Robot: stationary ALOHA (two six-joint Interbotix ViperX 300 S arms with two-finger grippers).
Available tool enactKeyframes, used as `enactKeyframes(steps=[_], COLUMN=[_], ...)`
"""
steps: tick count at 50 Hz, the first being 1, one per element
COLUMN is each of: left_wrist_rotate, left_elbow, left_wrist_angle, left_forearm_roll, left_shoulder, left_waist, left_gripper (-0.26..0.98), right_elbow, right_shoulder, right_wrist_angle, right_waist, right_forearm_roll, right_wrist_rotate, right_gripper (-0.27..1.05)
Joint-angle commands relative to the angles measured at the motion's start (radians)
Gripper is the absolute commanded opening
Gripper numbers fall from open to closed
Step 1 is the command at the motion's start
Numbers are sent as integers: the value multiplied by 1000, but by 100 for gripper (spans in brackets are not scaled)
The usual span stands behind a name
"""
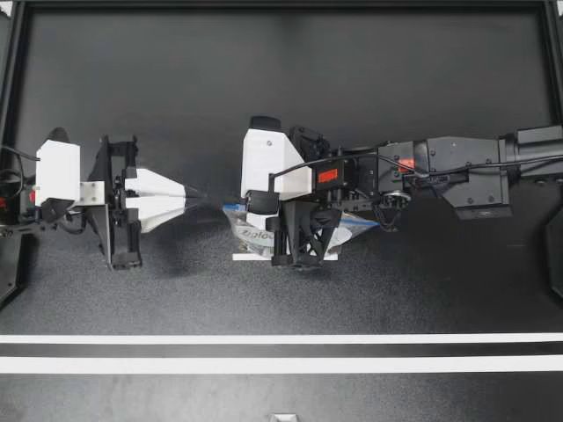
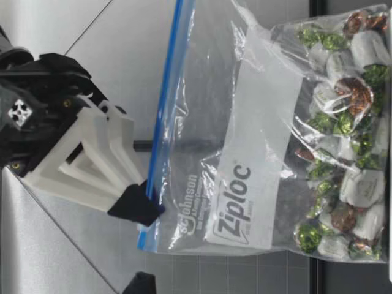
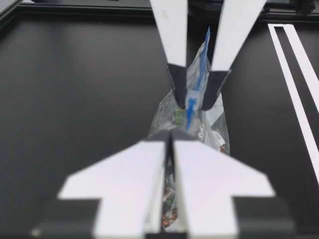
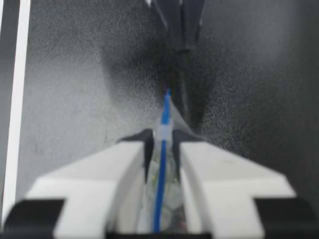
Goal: Slide open the ziploc bag.
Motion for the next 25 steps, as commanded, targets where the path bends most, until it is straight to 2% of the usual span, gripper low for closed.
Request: enactKeyframes(steps=[1, 4, 7, 25], left_wrist_rotate=[0, -2, -2, -3], left_elbow=[-12, -23, -32, -101], left_wrist_angle=[-3, -3, -3, -3], left_forearm_roll=[2, 2, 2, -3], left_shoulder=[2, 12, 26, 110], left_waist=[-9, -23, -32, -51], left_gripper=[26, 37, 42, 36], right_elbow=[-25, -26, -26, -26], right_shoulder=[-14, -14, -14, -3], right_wrist_angle=[-20, -29, -38, -41], right_waist=[3, 3, 3, 3], right_forearm_roll=[-3, -2, -3, -2], right_wrist_rotate=[-2, -2, -2, 0], right_gripper=[31, 31, 31, 30])
